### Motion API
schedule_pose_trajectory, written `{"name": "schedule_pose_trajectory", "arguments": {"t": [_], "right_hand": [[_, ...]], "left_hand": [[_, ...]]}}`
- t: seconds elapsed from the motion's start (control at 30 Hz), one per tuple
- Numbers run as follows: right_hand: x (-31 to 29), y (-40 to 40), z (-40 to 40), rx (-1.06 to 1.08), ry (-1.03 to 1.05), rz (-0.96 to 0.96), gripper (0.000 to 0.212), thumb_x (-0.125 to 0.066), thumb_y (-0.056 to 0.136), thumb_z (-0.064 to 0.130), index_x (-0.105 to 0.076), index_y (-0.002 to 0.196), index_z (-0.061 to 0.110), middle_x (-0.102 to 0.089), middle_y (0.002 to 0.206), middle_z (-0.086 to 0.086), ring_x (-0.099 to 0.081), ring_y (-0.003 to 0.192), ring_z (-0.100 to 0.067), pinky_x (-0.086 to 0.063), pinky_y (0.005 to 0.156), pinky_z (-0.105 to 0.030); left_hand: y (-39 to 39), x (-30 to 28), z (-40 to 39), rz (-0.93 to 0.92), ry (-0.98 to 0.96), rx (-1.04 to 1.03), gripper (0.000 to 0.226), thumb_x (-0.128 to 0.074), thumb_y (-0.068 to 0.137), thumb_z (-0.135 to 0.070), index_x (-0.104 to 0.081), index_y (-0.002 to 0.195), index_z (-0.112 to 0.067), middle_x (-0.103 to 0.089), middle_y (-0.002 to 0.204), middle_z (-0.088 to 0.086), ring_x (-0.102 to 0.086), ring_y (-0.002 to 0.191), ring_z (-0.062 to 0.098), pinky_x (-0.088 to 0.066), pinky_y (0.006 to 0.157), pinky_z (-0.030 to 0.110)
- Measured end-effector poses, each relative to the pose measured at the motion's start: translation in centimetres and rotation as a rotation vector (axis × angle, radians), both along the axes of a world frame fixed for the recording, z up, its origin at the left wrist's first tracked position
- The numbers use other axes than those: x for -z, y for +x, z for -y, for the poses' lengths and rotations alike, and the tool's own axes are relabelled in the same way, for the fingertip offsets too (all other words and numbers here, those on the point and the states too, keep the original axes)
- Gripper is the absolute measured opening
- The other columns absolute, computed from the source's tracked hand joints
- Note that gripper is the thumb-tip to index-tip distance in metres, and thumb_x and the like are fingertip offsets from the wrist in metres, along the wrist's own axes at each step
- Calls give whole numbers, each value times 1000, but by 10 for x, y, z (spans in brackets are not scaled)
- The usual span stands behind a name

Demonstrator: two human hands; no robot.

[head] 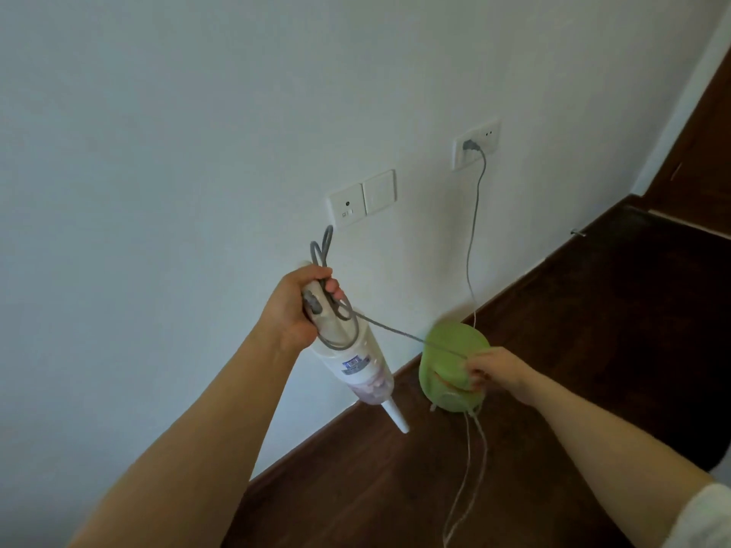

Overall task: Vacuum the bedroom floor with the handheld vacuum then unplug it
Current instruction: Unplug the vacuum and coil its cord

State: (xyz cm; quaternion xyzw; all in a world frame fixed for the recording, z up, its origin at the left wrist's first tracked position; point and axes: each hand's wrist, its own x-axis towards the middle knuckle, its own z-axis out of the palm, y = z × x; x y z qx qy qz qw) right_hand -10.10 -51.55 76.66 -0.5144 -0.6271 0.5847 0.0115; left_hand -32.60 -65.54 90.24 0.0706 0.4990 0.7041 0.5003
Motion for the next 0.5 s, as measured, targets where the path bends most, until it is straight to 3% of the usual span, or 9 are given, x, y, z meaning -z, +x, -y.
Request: {"name": "schedule_pose_trajectory", "arguments": {"t": [0.13, 0.23, 0.33, 0.4, 0.5], "right_hand": [[-37, -13, -39, 365, -119, -80, 32, -51, 88, 5, -39, 60, 14, -27, 53, -1, -26, 39, -12, -23, 47, -20], [-87, -32, -59, 520, -309, -303, 25, -44, 91, 8, -42, 67, 12, -31, 59, -1, -31, 43, -10, -34, 52, -26], [-136, -57, -57, 507, -448, -571, 20, -40, 92, 7, -39, 72, 10, -34, 65, -5, -37, 55, -14, -44, 72, -42], [-161, -77, -44, 415, -481, -694, 17, -39, 92, 7, -41, 76, 8, -35, 68, -5, -42, 61, -17, -41, 88, -53], [-185, -109, -28, 296, -482, -765, 8, -40, 93, 6, -46, 88, 3, -38, 74, -7, -48, 71, -19, -30, 102, -64]], "left_hand": [[14, 13, 1, -81, -114, -13, 25, -48, 88, -3, -51, 64, -7, -56, 46, 4, -53, 39, 14, -48, 45, 16], [25, 20, -3, -196, -199, 35, 20, -55, 86, -3, -63, 68, -4, -66, 58, 6, -55, 43, 11, -50, 48, 19], [34, 24, -14, -250, -218, 112, 14, -61, 83, -2, -73, 76, -4, -73, 74, 5, -52, 52, 10, -47, 61, 21], [40, 20, -24, -271, -228, 157, 12, -66, 80, -4, -72, 90, -3, -71, 75, -1, -50, 56, 9, -45, 64, 20], [36, 18, -42, -246, -246, 164, 12, -70, 78, -8, -71, 90, -4, -62, 68, -1, -50, 56, 8, -45, 61, 20]]}}
